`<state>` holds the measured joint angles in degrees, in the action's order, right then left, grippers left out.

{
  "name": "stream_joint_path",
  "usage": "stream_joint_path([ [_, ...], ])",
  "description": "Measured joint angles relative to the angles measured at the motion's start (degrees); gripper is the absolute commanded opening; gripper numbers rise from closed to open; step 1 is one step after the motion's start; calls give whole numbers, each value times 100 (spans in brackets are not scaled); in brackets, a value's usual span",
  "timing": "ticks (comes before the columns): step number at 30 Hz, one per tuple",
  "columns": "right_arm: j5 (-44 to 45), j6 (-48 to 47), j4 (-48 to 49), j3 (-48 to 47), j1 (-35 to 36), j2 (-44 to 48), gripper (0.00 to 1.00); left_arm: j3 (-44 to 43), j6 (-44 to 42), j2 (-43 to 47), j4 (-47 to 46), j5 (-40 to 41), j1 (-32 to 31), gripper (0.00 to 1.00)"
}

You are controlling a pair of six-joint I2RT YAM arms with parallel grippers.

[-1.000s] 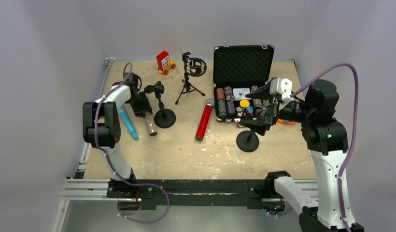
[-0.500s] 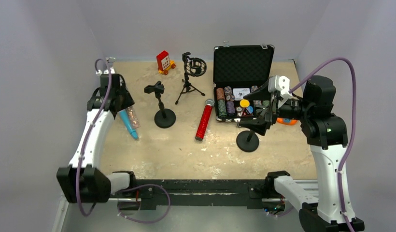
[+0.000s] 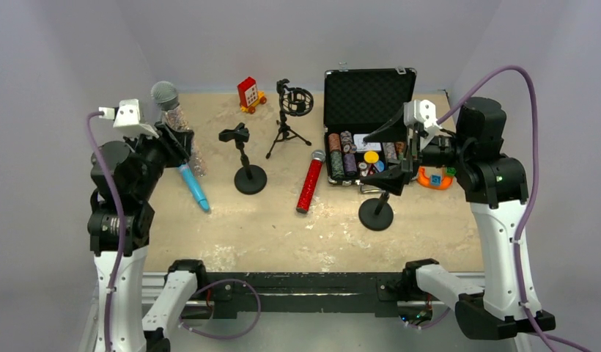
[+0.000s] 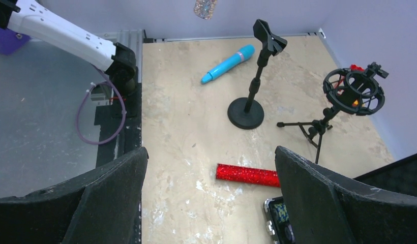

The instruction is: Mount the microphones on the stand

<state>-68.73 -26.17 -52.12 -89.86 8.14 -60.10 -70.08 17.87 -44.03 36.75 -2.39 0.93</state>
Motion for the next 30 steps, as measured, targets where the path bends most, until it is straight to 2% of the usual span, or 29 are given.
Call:
stream_joint_path([
  [5, -7, 92, 59, -192, 295, -190, 98, -592, 13, -4, -682, -1316, -553, 0],
  [10, -7, 479, 413, -315, 835, -457, 97, -960, 251, -448, -1517, -1899, -1943, 0],
  [17, 31, 1725, 1694, -313, 1117, -831, 97, -1244, 741, -1537, -2785, -1875, -3517, 0],
  [24, 225, 2337, 2400, -219, 1252, -1051, 96, -1344, 1305, -2494, -3630, -1663, -4127, 0],
  [30, 531, 2680, 2756, 63, 1274, -1027, 93, -1425, 1473, -2710, -3950, -1611, -4500, 0],
])
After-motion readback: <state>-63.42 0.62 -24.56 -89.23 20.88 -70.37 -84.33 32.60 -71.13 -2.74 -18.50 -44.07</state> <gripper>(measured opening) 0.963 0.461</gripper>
